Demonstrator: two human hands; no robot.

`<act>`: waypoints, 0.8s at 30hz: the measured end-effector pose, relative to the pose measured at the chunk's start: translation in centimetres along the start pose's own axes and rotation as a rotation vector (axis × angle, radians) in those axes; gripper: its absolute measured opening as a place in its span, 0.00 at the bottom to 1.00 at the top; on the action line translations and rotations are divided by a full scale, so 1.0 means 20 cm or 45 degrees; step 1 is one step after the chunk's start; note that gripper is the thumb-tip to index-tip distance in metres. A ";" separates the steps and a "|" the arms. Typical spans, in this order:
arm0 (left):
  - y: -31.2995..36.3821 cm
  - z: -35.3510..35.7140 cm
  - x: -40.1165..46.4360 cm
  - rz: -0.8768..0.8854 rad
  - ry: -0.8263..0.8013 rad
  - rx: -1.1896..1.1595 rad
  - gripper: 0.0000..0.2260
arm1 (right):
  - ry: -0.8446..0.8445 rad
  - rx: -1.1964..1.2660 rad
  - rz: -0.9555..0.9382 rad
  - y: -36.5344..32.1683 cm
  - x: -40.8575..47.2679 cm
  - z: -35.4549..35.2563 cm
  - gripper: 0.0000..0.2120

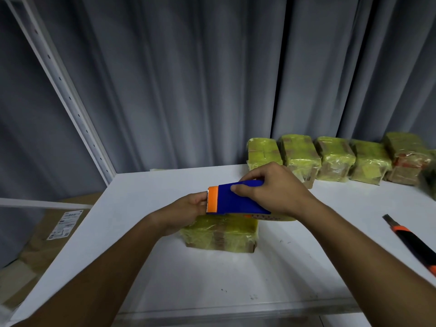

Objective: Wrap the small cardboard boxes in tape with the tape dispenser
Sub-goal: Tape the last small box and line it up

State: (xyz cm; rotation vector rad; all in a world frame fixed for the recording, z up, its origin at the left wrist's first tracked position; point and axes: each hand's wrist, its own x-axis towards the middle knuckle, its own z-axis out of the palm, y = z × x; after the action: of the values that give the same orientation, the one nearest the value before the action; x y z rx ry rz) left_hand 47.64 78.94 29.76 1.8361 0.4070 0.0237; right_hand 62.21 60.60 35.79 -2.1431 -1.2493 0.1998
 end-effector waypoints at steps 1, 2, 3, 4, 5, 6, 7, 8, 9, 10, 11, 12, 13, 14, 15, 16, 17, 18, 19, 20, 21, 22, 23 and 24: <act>0.00 0.00 0.00 -0.002 -0.008 0.024 0.17 | -0.001 -0.014 -0.010 0.00 0.00 0.00 0.17; 0.00 0.00 0.00 -0.007 -0.013 0.048 0.17 | -0.002 -0.022 -0.020 0.00 0.00 0.00 0.17; 0.00 0.00 0.00 -0.012 -0.013 0.070 0.16 | -0.005 -0.023 -0.030 -0.01 -0.01 0.00 0.17; 0.00 0.00 0.00 -0.016 -0.008 0.088 0.15 | -0.010 -0.014 -0.038 -0.01 -0.01 -0.01 0.17; 0.00 0.00 0.00 -0.021 0.002 0.109 0.13 | -0.016 0.004 -0.047 -0.01 -0.01 -0.01 0.17; 0.01 0.00 0.00 -0.026 0.008 0.123 0.12 | -0.022 0.027 -0.055 -0.02 -0.01 -0.02 0.17; 0.01 0.00 0.00 -0.033 0.009 0.125 0.11 | -0.024 0.049 -0.062 -0.02 -0.02 -0.03 0.16; 0.01 0.00 -0.01 -0.038 0.004 0.117 0.11 | -0.024 0.068 -0.067 -0.02 -0.02 -0.04 0.16; 0.01 0.00 -0.01 -0.044 -0.001 0.110 0.12 | -0.026 0.082 -0.073 -0.03 -0.02 -0.04 0.16; 0.01 -0.01 -0.01 -0.049 -0.008 0.102 0.13 | -0.029 0.087 -0.075 -0.03 -0.02 -0.05 0.16; 0.01 -0.01 -0.01 -0.056 -0.012 0.095 0.15 | -0.032 0.084 -0.075 -0.03 -0.02 -0.04 0.16; 0.00 -0.02 -0.01 -0.062 -0.011 0.086 0.16 | -0.036 0.075 -0.074 -0.03 -0.02 -0.04 0.16; 0.00 -0.02 -0.01 -0.061 -0.012 0.077 0.16 | -0.039 0.066 -0.072 -0.03 -0.02 -0.03 0.16; 0.00 -0.02 -0.01 -0.057 -0.008 0.064 0.16 | -0.037 0.059 -0.071 -0.03 -0.02 -0.02 0.17; 0.00 -0.02 -0.01 -0.054 -0.004 0.048 0.16 | -0.033 0.056 -0.071 -0.03 -0.03 -0.02 0.17; 0.00 -0.02 -0.01 -0.049 0.002 0.025 0.16 | -0.031 0.055 -0.070 -0.03 -0.03 -0.02 0.17; 0.01 -0.02 -0.01 -0.043 0.008 0.000 0.16 | -0.028 0.057 -0.068 -0.03 -0.03 -0.02 0.17; 0.01 -0.02 -0.01 -0.036 0.012 -0.030 0.17 | -0.024 0.066 -0.065 -0.04 -0.03 -0.02 0.16; 0.01 -0.01 -0.01 -0.029 0.014 -0.061 0.16 | -0.021 0.082 -0.060 -0.04 -0.03 -0.03 0.16; 0.02 -0.01 -0.01 -0.020 0.014 -0.089 0.15 | -0.015 0.101 -0.054 -0.04 -0.03 -0.03 0.15; 0.02 -0.02 -0.02 -0.011 0.022 -0.101 0.15 | -0.007 0.117 -0.048 -0.03 -0.03 -0.03 0.15; 0.02 -0.02 -0.02 -0.006 0.042 -0.103 0.15 | 0.000 0.126 -0.041 -0.03 -0.03 -0.04 0.14; 0.02 -0.02 -0.02 -0.003 0.069 -0.106 0.15 | 0.007 0.131 -0.034 -0.03 -0.03 -0.04 0.15; 0.02 -0.02 -0.02 -0.002 0.093 -0.118 0.14 | 0.012 0.137 -0.026 -0.03 -0.03 -0.04 0.15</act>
State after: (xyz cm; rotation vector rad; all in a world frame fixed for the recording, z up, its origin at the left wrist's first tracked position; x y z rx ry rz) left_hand 47.36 79.13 30.32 1.7468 0.4513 0.1067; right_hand 61.78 59.97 36.59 -2.0365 -1.2269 0.2419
